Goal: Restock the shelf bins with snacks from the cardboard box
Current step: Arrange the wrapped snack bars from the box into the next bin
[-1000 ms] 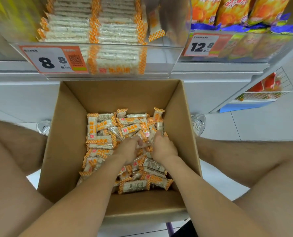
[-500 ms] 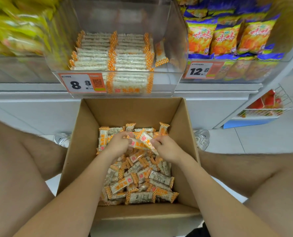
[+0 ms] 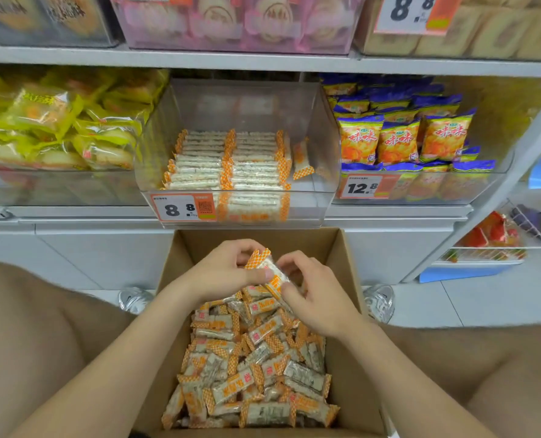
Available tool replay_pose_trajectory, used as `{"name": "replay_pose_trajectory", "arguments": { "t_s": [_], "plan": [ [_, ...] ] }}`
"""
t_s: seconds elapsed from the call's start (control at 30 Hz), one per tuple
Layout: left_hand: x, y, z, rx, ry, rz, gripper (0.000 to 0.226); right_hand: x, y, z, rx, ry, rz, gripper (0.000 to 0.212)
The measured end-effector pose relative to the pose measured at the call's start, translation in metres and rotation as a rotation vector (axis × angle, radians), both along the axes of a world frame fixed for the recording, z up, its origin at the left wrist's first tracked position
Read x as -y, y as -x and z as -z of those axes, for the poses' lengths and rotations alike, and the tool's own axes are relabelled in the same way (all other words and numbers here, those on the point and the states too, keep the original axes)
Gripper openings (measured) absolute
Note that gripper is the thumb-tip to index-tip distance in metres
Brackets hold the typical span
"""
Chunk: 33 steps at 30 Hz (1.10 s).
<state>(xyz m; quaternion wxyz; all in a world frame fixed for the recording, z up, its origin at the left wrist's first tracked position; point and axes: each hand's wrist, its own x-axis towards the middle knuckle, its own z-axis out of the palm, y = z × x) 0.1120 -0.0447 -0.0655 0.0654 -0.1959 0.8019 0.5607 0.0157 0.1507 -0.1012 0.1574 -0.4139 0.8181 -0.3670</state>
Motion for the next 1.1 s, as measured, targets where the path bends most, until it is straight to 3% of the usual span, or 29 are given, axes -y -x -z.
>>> {"name": "replay_pose_trajectory", "arguments": {
  "t_s": [0.13, 0.3, 0.47, 0.6, 0.77, 0.93, 1.1],
  "plan": [
    [0.003, 0.008, -0.053, -0.115, 0.030, 0.078, 0.035, -0.007, 0.004, -0.055, 0.089, 0.157, 0.003, 0.039],
    [0.004, 0.031, -0.103, -0.248, 0.005, 0.016, 0.041, -0.010, 0.027, -0.113, 0.069, 0.241, 0.066, 0.034],
    [0.016, 0.089, -0.110, -0.344, 0.594, -0.115, 0.049, 0.017, 0.070, -0.144, -0.071, 0.298, 0.444, 0.026],
    [0.026, 0.150, -0.094, -0.259, 0.795, -0.075, 0.037, 0.033, 0.103, -0.155, -0.021, 0.284, 0.582, 0.032],
    [0.024, 0.212, -0.069, -0.066, 1.074, 0.002, 0.052, 0.049, 0.119, -0.152, 0.061, 0.300, 0.644, 0.030],
    [0.026, 0.243, -0.055, -0.002, 1.202, 0.050, 0.051, 0.054, 0.123, -0.148, 0.184, 0.294, 0.688, 0.025],
    [0.041, 0.253, -0.043, -0.103, 1.186, 0.054, 0.026, 0.055, 0.117, -0.141, 0.234, 0.382, 0.723, 0.028]
  ]
}}
